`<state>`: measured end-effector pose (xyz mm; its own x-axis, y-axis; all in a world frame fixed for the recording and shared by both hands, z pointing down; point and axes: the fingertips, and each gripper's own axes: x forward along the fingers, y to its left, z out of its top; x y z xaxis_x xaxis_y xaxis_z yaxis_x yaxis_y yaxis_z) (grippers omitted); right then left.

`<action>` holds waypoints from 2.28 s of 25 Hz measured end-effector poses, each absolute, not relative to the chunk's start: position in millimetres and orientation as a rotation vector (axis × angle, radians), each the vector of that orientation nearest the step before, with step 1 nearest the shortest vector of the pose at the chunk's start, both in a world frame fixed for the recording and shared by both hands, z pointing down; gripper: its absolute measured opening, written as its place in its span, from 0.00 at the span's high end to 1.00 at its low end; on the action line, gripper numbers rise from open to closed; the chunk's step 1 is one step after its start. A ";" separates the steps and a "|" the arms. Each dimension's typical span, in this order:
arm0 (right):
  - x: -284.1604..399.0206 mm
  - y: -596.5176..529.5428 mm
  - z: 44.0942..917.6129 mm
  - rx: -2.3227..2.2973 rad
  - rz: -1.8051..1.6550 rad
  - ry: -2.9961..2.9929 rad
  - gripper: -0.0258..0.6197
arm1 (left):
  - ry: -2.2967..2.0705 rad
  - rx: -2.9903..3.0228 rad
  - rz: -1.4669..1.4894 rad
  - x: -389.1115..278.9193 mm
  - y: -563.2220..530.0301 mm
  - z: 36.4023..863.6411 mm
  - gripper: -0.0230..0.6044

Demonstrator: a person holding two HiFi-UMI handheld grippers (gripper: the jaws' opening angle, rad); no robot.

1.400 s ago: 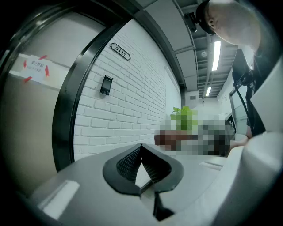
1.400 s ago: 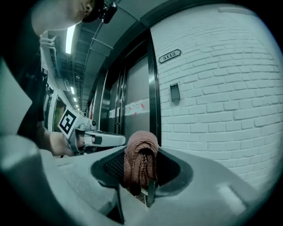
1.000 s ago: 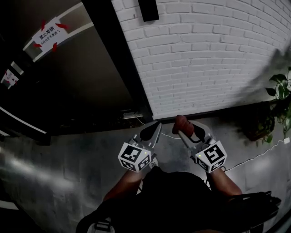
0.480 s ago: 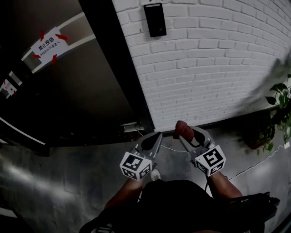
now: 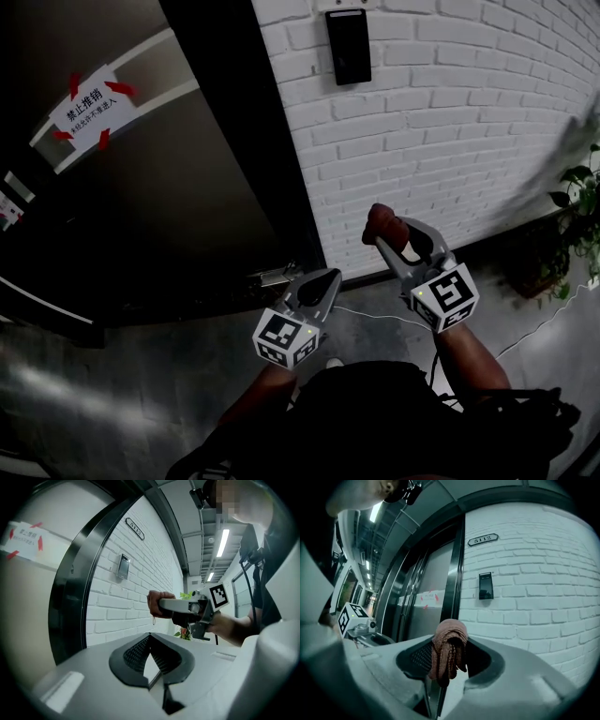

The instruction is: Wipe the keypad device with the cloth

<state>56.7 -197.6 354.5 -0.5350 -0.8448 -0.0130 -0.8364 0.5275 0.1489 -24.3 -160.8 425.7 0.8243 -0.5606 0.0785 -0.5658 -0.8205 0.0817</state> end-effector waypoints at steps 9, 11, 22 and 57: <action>52.7 -271.7 262.3 1.619 -0.561 -2.522 0.73 | -0.738 2.924 0.086 -32.4 -177.9 431.3 0.94; 55.4 -291.2 240.9 1.628 -0.630 -2.487 0.73 | -0.730 2.928 0.083 -29.6 -183.7 431.8 0.94; 72.7 -369.3 137.1 1.678 -0.846 -2.401 0.73 | -0.849 2.889 0.008 -15.3 -204.4 425.4 0.94; 67.8 -415.4 131.7 1.750 -0.888 -2.305 0.74 | -0.941 2.841 0.035 -24.0 -224.8 432.1 0.94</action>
<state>67.8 -415.4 131.7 -0.3272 -0.9110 -0.2511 -0.8441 0.1623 0.5110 -24.0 -224.8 432.1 0.8033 -0.5916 0.0683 -0.5950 -0.7926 0.1331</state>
